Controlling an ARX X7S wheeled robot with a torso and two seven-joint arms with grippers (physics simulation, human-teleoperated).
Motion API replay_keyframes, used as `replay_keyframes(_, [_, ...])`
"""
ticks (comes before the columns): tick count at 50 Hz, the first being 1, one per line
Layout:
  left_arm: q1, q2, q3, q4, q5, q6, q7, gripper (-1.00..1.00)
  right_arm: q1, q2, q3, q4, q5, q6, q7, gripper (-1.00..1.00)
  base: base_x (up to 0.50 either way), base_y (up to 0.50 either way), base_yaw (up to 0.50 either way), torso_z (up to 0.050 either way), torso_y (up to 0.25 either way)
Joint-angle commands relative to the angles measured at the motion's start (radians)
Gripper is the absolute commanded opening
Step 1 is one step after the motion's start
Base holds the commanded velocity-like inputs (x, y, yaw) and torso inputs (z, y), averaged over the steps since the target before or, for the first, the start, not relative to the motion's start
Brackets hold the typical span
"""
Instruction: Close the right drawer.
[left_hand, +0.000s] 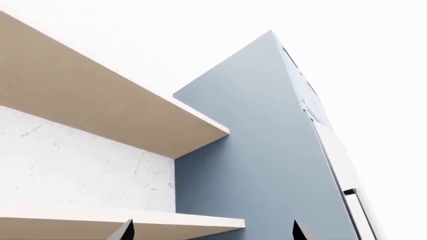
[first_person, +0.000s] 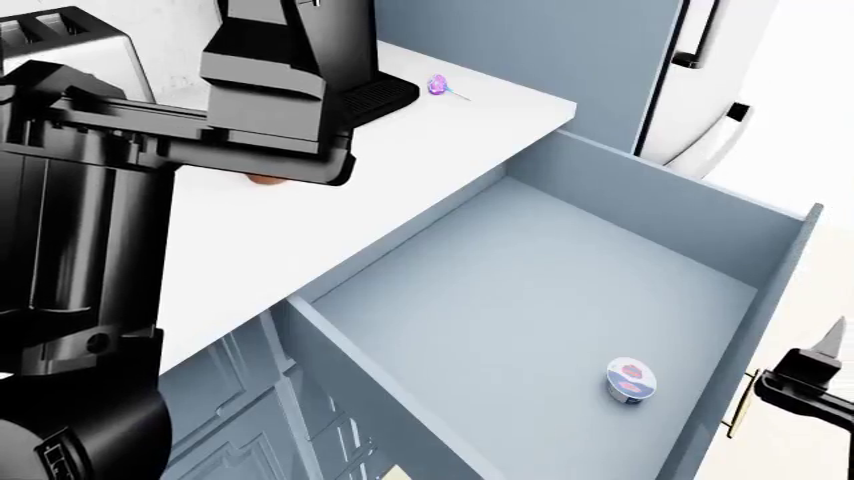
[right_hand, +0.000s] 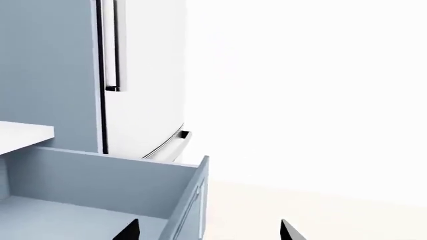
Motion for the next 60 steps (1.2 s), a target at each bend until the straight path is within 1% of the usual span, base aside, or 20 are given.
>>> replay_keyframes(1, [0.002,-0.001,0.004,-0.004,0.004,0.005,0.001,1.0,-0.004,-0.017,-0.024,0.04,-0.014,-0.013,-0.044,1.0,0.0,0.0,0.0,0.0,0.0])
replay_keyframes(2, [0.002,0.0,0.004,-0.006,0.003,0.006,0.002,1.0,-0.004,-0.021,-0.026,0.048,-0.015,-0.017,-0.051,1.0,0.0,0.0,0.0,0.0,0.0])
replay_keyframes(3, [0.003,0.003,0.008,-0.007,0.006,0.004,0.001,1.0,0.016,-0.039,-0.059,0.091,-0.022,-0.026,-0.099,1.0,0.0,0.0,0.0,0.0,0.0])
replay_keyframes(8, [0.002,0.004,0.01,-0.005,0.007,0.004,-0.001,1.0,0.013,-0.05,-0.065,0.118,-0.027,-0.037,-0.12,1.0,0.0,0.0,0.0,0.0,0.0])
replay_keyframes(40, [0.014,-0.002,0.021,-0.012,0.015,0.014,-0.004,1.0,-0.024,-0.111,-0.059,0.25,-0.034,-0.101,-0.177,1.0,0.0,0.0,0.0,0.0,0.0])
replay_keyframes(49, [0.014,0.0,0.024,-0.011,0.017,0.017,-0.004,1.0,0.013,-0.134,-0.09,0.286,-0.046,-0.094,-0.201,1.0,0.0,0.0,0.0,0.0,0.0])
replay_keyframes(54, [0.019,-0.004,0.024,-0.01,0.019,0.02,-0.006,1.0,0.049,-0.171,-0.116,0.357,-0.054,-0.105,-0.241,1.0,0.0,0.0,0.0,0.0,0.0])
replay_keyframes(60, [0.019,-0.002,0.028,-0.012,0.02,0.02,-0.005,1.0,0.067,-0.191,-0.131,0.386,-0.057,-0.108,-0.258,1.0,0.0,0.0,0.0,0.0,0.0])
